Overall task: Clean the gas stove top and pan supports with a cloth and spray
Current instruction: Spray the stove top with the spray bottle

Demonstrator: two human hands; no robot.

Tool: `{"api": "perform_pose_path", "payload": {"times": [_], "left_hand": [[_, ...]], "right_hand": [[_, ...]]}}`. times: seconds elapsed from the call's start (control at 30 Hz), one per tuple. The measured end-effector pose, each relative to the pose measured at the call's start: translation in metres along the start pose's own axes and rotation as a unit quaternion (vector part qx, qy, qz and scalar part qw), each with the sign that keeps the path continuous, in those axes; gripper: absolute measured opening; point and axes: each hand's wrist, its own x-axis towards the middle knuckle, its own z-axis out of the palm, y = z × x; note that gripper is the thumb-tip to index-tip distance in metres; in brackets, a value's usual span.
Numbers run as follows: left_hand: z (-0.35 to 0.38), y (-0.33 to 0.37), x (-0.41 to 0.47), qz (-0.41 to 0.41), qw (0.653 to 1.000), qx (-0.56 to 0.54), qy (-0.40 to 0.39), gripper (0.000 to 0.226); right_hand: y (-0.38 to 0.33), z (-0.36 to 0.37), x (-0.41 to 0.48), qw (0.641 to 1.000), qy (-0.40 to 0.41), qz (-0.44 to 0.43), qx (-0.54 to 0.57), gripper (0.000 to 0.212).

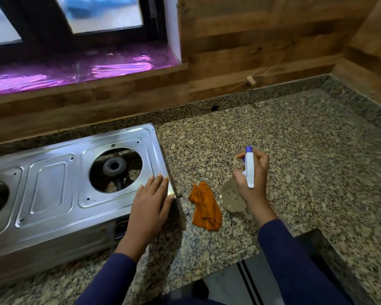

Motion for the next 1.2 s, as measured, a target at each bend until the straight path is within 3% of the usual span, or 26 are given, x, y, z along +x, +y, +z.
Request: {"api": "perform_pose_path", "payload": {"times": [0.07, 0.17, 0.23, 0.5, 0.77, 0.9, 1.07, 1.2], "left_hand": [[-0.009, 0.0, 0.0, 0.0, 1.0, -0.021, -0.005, 0.063], [-0.028, -0.005, -0.009, 0.001, 0.999, -0.049, 0.016, 0.057], [-0.042, -0.017, -0.023, 0.0, 0.997, -0.063, 0.036, 0.052], [-0.111, -0.132, -0.111, -0.043, 0.99, -0.071, 0.116, 0.047], [-0.181, -0.307, -0.231, -0.162, 0.971, -0.027, 0.176, 0.054], [-0.194, -0.378, -0.276, -0.225, 0.963, 0.004, 0.149, 0.065], [-0.197, -0.415, -0.294, -0.21, 0.973, 0.006, 0.097, 0.074], [-0.183, -0.422, -0.3, -0.182, 0.978, 0.024, 0.094, 0.068]], "right_hand": [[-0.006, 0.002, -0.011, 1.0, 0.014, -0.01, 0.016, 0.056], [-0.027, 0.007, -0.028, 0.997, 0.055, -0.041, 0.025, 0.031], [-0.052, 0.011, -0.041, 0.995, 0.066, -0.054, 0.05, 0.028], [-0.168, 0.055, -0.105, 0.996, 0.006, -0.032, 0.084, 0.034], [-0.256, 0.189, -0.211, 0.973, -0.19, 0.001, 0.132, 0.024], [-0.28, 0.269, -0.263, 0.945, -0.297, 0.024, 0.134, 0.021], [-0.306, 0.35, -0.309, 0.903, -0.427, -0.011, 0.057, 0.009], [-0.31, 0.385, -0.334, 0.874, -0.481, 0.063, 0.033, 0.01]]}}
